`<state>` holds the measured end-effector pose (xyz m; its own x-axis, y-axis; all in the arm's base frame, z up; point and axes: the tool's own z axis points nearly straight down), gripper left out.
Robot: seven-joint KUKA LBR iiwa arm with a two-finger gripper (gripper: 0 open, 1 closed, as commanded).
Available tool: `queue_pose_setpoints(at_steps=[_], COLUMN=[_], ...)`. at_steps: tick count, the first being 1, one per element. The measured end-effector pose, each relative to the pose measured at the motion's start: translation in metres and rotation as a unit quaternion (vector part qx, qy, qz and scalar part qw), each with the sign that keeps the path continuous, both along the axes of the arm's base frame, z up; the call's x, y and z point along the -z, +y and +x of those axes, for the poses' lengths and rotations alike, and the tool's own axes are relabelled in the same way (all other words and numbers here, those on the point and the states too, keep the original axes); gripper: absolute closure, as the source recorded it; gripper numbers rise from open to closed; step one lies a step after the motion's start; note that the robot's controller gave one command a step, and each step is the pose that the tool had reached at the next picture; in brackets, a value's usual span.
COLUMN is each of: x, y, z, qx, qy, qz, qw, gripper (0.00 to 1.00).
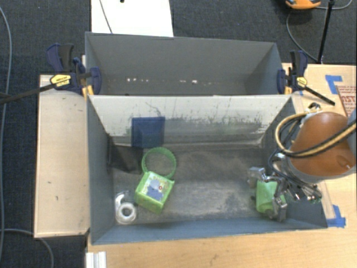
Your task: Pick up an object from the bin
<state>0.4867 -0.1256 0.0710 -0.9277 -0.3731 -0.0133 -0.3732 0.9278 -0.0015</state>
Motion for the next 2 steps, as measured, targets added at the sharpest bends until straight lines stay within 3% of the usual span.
queue_pose_setpoints(at_steps=[1,2], x=[-0.001,-0.001], y=[-0.0083,-0.0082], z=[0.002,0.0021], qx=[-0.082,-0.082], qy=[-0.0006,-0.0007], qz=[0.003,0.003], qw=[0.9967,0.9966], gripper=[1.0,1.0])
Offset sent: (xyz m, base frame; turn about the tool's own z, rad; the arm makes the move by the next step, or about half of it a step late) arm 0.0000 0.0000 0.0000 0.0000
